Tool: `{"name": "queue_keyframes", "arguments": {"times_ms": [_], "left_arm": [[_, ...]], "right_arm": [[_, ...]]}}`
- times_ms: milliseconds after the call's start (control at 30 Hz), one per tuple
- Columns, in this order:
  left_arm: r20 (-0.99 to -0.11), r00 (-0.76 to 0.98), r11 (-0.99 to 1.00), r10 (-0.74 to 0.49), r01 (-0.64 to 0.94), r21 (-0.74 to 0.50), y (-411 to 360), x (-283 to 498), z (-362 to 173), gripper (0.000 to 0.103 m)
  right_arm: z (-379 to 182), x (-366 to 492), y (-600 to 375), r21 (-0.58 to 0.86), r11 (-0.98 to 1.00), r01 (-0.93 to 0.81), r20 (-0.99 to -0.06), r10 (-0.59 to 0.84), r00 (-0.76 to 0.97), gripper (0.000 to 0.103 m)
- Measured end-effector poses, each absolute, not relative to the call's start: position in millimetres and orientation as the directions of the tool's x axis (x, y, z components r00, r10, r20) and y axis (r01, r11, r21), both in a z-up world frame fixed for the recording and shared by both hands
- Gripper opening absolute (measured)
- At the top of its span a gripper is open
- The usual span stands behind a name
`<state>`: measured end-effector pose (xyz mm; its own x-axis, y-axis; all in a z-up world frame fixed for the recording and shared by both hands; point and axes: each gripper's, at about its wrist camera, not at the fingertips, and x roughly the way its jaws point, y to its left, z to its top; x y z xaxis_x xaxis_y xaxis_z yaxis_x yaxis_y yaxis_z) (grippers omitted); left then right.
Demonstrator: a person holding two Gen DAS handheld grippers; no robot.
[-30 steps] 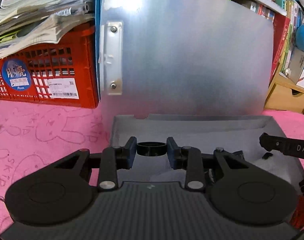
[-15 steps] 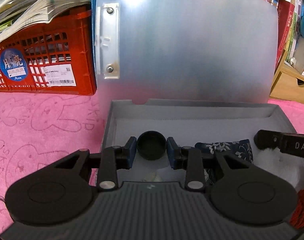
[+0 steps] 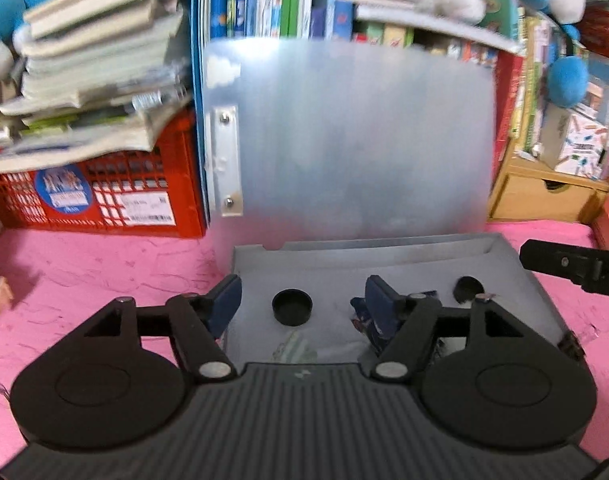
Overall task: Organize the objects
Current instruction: 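Open both grippers to release the black lids and withdraw from the box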
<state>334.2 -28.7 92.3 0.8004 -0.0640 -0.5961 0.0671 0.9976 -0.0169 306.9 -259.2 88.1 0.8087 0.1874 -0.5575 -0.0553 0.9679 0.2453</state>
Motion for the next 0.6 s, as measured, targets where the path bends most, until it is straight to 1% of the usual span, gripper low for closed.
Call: {"name": "queue_keyframes", "arguments": {"times_ms": [100, 333, 500, 600], "left_arm": [[-0.577, 0.814, 0.997, -0.065, 0.083, 0.005, -25.3, 312.4, 105.1, 0.076], [-0.522, 0.844, 0.989, -0.128, 0.146, -0.007, -19.7, 237.1, 124.4, 0.079], [-0.474, 0.860, 0.978, -0.188, 0.208, -0.012, -14.0, 178.4, 123.2, 0.082], [-0.472, 0.856, 0.973, -0.209, 0.231, -0.011, -12.1, 148.8, 114.3, 0.082]], "right_arm": [[101.5, 279.7, -254.3, 0.231, 0.968, -0.095, -0.532, 0.207, 0.821, 0.079], [120.2, 205.0, -241.8, 0.211, 0.958, -0.193, -0.471, 0.272, 0.839, 0.084], [114.6, 151.5, -227.7, 0.182, 0.952, -0.244, -0.439, 0.301, 0.846, 0.087], [103.1, 120.1, -217.7, 0.142, 0.956, -0.257, -0.440, 0.293, 0.849, 0.087]]}}
